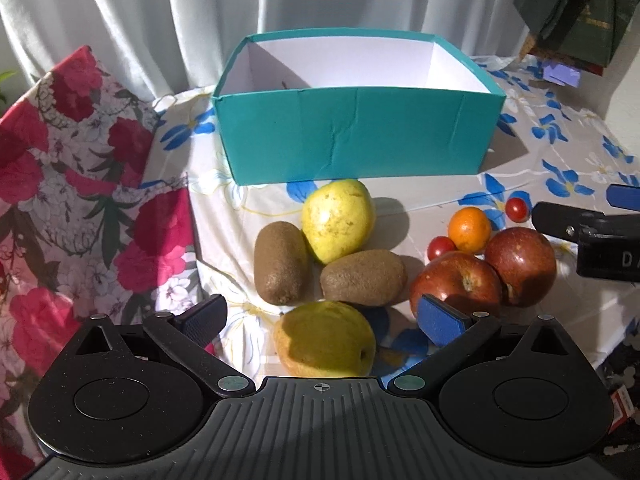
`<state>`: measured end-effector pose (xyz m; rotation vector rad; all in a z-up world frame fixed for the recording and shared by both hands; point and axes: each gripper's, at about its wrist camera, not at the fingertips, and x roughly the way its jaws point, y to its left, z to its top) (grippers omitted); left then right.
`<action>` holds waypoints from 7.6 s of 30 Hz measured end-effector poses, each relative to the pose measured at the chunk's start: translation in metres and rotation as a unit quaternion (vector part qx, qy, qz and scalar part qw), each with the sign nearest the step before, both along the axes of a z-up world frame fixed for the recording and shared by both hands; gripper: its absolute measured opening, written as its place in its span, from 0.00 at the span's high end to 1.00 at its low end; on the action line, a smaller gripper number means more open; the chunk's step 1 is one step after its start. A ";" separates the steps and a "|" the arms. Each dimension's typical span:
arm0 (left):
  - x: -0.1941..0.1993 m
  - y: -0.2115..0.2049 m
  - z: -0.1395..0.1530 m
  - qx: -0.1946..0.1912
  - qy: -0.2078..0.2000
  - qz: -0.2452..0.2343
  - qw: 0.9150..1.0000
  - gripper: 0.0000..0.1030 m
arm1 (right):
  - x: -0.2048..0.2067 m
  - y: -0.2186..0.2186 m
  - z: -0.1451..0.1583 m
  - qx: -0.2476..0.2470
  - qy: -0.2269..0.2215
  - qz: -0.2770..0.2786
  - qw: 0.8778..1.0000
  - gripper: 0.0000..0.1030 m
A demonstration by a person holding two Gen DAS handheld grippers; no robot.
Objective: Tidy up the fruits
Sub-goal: 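Grasp the large yellow pear with the left gripper while the right gripper grasps the red apple, then carry the pear into the teal box and open the left gripper while the right carries the apple, then lower the apple into the box and open the right gripper while the left moves to a kiwi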
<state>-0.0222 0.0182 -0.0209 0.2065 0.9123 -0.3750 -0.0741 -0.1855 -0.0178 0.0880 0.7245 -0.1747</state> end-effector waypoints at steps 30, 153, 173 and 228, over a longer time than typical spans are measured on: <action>0.026 -0.008 -0.058 0.023 0.073 -0.016 0.997 0.25 | 0.009 -0.006 -0.022 0.004 0.029 0.037 0.999 0.00; 0.236 -0.084 0.017 0.012 0.078 0.078 0.994 0.10 | 0.067 -0.072 0.024 0.048 -0.074 -0.050 0.995 0.43; 0.111 0.007 0.021 0.008 0.062 0.152 0.986 0.06 | 0.105 -0.059 0.034 0.021 -0.093 -0.007 0.995 0.43; 0.074 0.034 -0.028 0.014 0.125 0.169 0.978 0.06 | 0.032 0.003 0.030 -0.044 -0.240 0.071 0.967 0.00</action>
